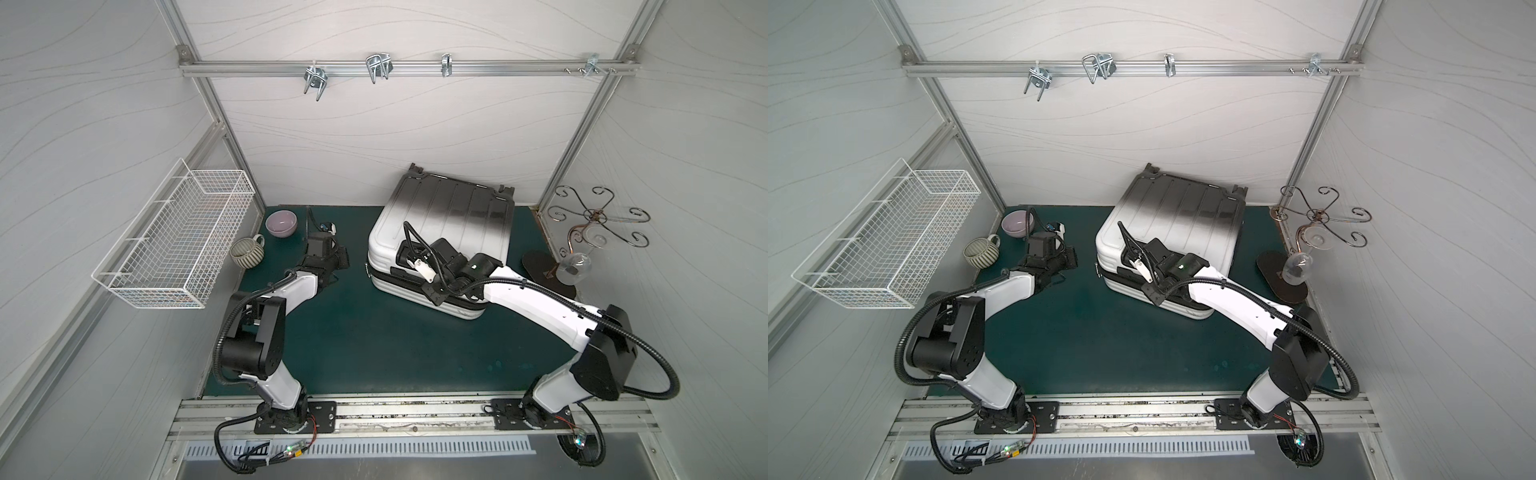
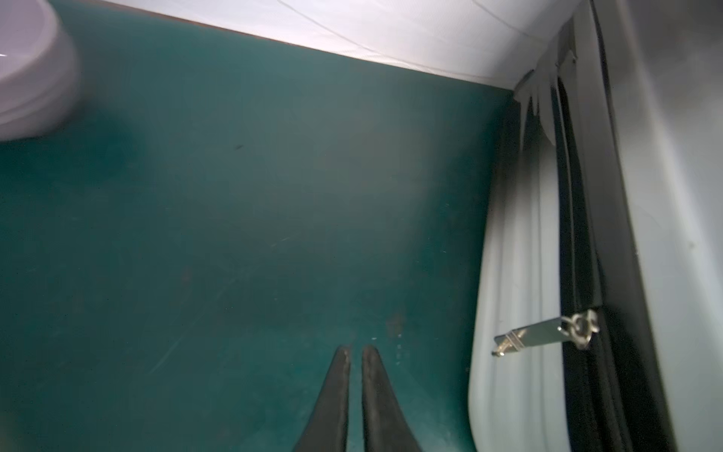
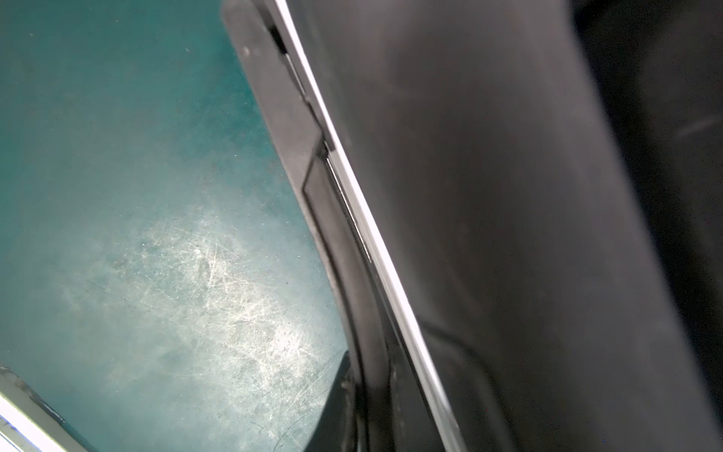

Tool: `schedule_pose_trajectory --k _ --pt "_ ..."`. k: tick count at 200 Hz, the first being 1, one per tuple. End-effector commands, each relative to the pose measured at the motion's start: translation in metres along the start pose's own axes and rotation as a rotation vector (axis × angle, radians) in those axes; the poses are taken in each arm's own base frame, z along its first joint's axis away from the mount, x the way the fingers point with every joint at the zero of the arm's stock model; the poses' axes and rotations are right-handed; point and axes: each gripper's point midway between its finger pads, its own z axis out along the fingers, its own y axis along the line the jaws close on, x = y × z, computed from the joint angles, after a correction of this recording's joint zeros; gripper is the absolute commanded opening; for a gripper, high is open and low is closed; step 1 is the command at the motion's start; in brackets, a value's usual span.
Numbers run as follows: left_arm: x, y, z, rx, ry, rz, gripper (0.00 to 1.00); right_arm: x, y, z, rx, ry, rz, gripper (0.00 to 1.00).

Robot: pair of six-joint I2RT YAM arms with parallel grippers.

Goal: Close the suitcase zippers
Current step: Adjust the suitcase at the corner of the board.

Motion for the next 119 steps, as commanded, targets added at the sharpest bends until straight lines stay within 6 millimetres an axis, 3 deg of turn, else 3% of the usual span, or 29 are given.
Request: schedule_pose_trajectory --k 1,10,27,48,59,72,89,94,105,119 --pt "-0.001 -0.008 -0.002 0.042 0.037 -0.034 0.0 0.046 -0.011 0.001 0.035 0.162 0.139 0.0" --pt "-0.003 -0.008 -0.009 0.042 0.038 -0.052 0.0 0.04 -0.008 -0.001 0.011 0.141 0.141 0.01" --pt "-0.009 -0.014 -0.029 0.053 0.035 -0.094 0.0 0.023 -0.004 -0.011 -0.025 0.075 0.138 0.3" --pt "-0.002 -0.022 -0.061 0.034 0.034 -0.131 0.2 -0.011 -0.004 -0.04 -0.059 -0.117 0.169 0.46" --pt "0.002 -0.026 -0.081 -0.01 0.0 -0.087 0.32 -0.023 -0.016 -0.057 -0.025 -0.236 0.203 0.53" --pt "0.002 -0.022 -0.107 -0.095 -0.076 -0.027 0.42 -0.032 -0.042 -0.074 0.07 -0.379 0.242 0.6" --pt "-0.004 -0.006 -0.143 -0.202 -0.221 0.012 0.53 -0.023 -0.089 -0.086 0.258 -0.549 0.262 0.75" --pt "-0.007 0.0 -0.153 -0.227 -0.272 0.012 0.63 -0.021 -0.106 -0.094 0.328 -0.603 0.283 0.79" --pt "-0.013 0.018 -0.172 -0.32 -0.364 0.029 0.75 0.0 -0.143 -0.097 0.469 -0.637 0.341 0.84" --pt "-0.021 0.042 -0.194 -0.47 -0.443 0.044 0.78 0.032 -0.186 -0.096 0.591 -0.606 0.47 0.85"
